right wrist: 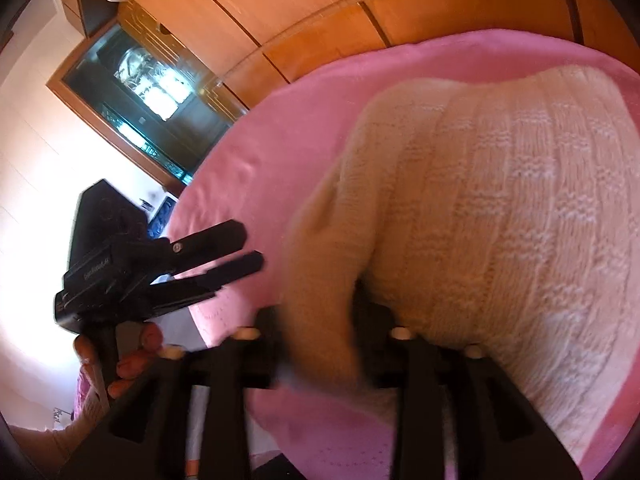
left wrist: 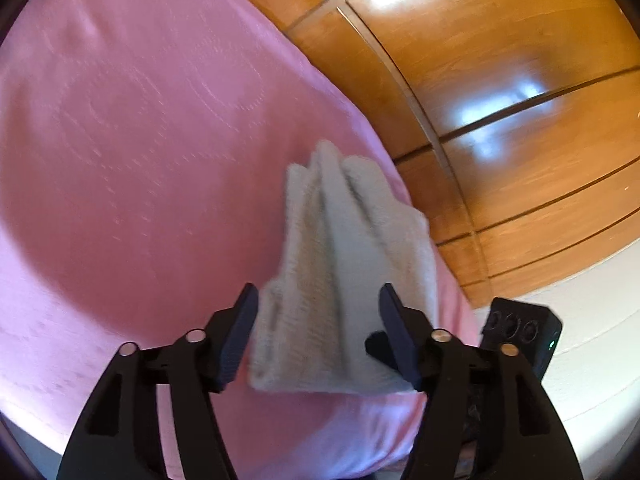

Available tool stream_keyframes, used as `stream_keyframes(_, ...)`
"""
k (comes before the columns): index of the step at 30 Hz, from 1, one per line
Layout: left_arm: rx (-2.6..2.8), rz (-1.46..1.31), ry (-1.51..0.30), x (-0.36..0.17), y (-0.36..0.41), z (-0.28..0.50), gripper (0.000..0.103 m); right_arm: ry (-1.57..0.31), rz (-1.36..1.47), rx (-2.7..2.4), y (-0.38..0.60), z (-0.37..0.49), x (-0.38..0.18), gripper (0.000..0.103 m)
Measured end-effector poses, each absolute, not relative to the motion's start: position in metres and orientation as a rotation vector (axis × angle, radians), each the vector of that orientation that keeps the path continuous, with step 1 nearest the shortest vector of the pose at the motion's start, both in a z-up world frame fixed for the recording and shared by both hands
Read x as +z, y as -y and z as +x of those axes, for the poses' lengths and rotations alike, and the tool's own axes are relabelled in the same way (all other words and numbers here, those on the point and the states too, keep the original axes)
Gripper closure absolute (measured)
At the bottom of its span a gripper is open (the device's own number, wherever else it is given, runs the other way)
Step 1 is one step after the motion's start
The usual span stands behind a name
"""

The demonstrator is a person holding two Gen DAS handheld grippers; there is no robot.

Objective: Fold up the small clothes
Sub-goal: 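Grasp the sweater side with the right gripper and lift it over, then lay the lifted sweater side down and open the right gripper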

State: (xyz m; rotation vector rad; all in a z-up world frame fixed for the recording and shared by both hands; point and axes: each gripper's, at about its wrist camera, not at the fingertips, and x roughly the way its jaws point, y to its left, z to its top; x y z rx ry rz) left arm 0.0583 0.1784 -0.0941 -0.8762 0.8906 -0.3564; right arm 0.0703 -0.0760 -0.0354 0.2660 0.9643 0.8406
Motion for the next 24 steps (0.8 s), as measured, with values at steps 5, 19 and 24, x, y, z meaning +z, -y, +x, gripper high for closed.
stream_keyframes(5,-0.414,-0.905,-0.925,-0.093,-0.160,0.080,0.028,-0.921,0.229,0.878,0.089,0.036,-0.023,0.035)
stream_keyframes(19,-0.362,-0.484,-0.987,-0.057,-0.081,0.130,0.080,-0.823,0.380,0.581,0.218,0.014,-0.014,0.038)
stream_keyframes(24,-0.313,-0.436,-0.912,-0.043,-0.095,0.103,0.082,-0.805,0.298,0.625,0.186,0.028,-0.012,0.042)
